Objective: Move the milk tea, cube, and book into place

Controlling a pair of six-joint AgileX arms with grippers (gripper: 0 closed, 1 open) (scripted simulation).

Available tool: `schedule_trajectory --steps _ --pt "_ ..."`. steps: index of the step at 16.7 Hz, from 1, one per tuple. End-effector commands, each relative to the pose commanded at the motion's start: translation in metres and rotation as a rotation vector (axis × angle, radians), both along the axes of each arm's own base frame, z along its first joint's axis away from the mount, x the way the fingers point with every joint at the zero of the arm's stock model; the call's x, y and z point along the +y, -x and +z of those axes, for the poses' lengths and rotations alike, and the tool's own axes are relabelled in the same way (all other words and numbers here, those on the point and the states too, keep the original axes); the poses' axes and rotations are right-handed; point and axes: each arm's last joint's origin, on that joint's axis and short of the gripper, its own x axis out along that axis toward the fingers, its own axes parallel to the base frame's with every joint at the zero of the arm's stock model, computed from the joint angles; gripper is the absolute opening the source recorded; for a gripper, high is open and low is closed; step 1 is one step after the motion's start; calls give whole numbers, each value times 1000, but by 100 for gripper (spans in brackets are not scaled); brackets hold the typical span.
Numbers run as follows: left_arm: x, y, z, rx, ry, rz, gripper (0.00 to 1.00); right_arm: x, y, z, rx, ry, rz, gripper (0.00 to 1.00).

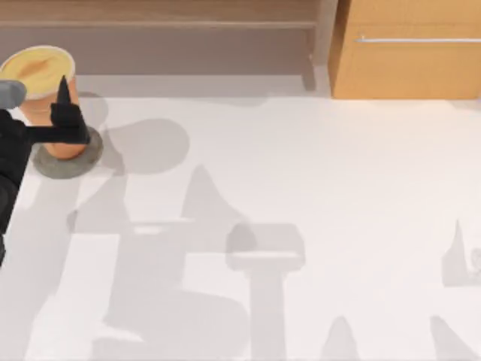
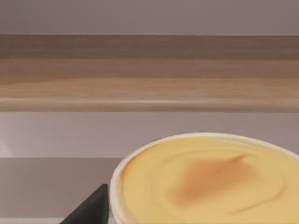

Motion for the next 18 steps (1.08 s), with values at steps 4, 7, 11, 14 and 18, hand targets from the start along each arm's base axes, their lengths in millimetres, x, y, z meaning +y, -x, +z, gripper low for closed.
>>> schedule_trajectory --steps 4,7,11,14,18 --pt "3 -31 23 -28 -4 9 100 0 0 0 0 0 0 100" --pt "14 -72 50 -8 -18 38 100 0 0 0 0 0 0 100" --pt "45 -125 86 141 -46 102 100 0 0 0 0 0 0 100" --pt "79 -150 108 342 -63 159 100 0 0 0 0 0 0 100" --pt "129 -153 121 684 -58 223 100 0 0 0 0 0 0 100"
